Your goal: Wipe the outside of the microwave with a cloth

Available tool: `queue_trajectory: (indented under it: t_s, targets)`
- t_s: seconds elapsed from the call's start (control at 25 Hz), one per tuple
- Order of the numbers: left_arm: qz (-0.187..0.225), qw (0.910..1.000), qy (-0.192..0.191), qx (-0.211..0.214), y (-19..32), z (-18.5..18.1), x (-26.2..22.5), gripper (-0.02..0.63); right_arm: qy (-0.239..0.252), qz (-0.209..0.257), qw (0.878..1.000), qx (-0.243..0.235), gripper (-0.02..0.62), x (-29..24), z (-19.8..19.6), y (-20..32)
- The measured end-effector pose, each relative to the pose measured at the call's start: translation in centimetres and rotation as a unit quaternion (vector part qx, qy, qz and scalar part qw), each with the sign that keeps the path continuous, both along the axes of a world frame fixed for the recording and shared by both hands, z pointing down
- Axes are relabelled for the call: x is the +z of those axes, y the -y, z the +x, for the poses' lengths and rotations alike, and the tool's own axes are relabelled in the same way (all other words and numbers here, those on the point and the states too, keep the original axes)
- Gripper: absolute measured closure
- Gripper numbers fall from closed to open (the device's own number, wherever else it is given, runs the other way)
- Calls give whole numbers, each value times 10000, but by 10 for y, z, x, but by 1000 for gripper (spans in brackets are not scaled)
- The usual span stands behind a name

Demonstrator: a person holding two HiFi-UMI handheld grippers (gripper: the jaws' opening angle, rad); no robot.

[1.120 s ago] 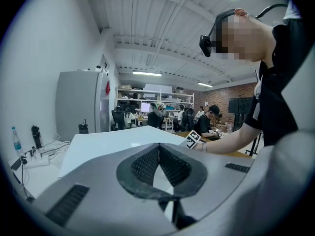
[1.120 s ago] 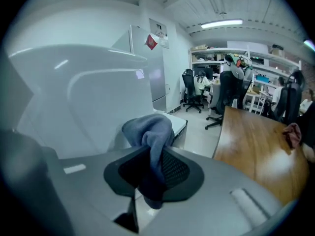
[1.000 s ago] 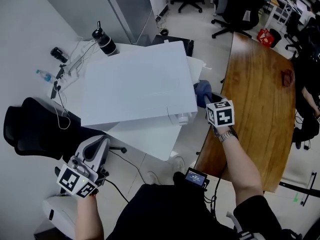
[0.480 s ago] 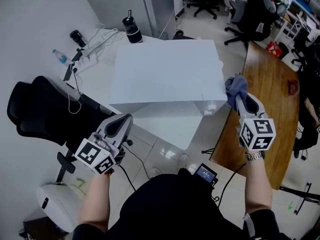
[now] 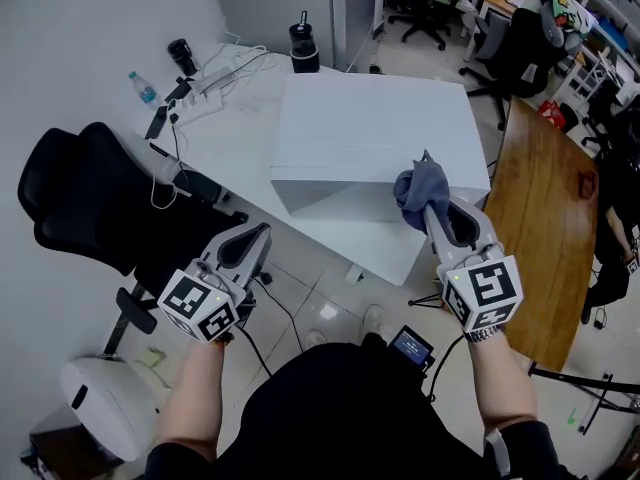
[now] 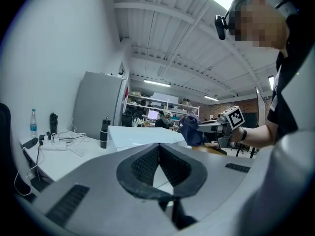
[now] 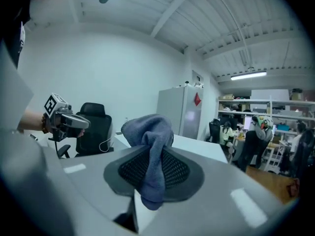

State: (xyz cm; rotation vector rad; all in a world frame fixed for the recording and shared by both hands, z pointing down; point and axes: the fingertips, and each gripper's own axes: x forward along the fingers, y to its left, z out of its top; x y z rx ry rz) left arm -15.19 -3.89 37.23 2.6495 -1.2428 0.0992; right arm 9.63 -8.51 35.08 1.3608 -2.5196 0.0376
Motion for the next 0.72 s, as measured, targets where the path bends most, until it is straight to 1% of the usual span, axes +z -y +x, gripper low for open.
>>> queue_trajectory:
  t_s: [0.16, 0.36, 0.52, 0.72]
  targets:
    - [39, 10000, 14, -69, -19, -27, -2, 601, -2, -175, 9988, -455, 522, 27, -74, -15]
    - [44, 9997, 64, -246, -42, -63, 0, 601, -57, -366, 9963, -776, 522, 66, -149, -24]
    - [49, 9990, 117, -422, -57, -89, 1, 601, -146, -444, 9949, -893, 522, 97, -190, -19]
    - [33, 9980, 197, -608, -71, -116, 2, 601, -220, -517, 9942, -914, 523, 133, -223, -3]
